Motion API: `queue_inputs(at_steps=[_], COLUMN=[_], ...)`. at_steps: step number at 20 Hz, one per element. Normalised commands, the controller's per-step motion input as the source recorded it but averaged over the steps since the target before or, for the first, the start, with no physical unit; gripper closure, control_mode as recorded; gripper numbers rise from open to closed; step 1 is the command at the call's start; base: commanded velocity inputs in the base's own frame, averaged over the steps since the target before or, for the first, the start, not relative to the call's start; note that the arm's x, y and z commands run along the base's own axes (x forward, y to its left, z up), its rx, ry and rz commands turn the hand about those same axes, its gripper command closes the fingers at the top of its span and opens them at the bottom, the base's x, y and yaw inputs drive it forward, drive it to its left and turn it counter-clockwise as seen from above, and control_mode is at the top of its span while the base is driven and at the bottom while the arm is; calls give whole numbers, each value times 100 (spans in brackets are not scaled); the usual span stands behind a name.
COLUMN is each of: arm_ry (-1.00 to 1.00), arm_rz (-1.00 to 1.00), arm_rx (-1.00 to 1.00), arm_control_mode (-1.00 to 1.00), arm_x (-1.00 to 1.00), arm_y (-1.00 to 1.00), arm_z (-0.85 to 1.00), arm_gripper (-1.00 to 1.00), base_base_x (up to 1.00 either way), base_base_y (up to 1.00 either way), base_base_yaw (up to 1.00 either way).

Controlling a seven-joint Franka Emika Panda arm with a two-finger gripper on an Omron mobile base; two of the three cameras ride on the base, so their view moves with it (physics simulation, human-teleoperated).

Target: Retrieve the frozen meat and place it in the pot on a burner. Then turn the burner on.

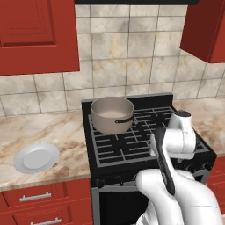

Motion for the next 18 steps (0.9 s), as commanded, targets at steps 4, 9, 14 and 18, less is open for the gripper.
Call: queue_inputs(at_steps=[4, 9, 14, 18], arm_ry=[22, 32, 31, 7], arm_rz=[12, 10, 11, 8], arm_rx=[0, 3, 4, 2], arm_control_mode=[-100, -100, -100, -100], arm_x=[37, 37, 38, 10], arm_y=[6, 0, 0, 0], arm_z=[-58, -63, -73, -58], arm_gripper=[-100, -100, -100, -100], base_base_x=[0, 0, 0, 0], base_base_y=[0, 0, 0, 0], base_base_yaw=[0, 0, 0, 0])
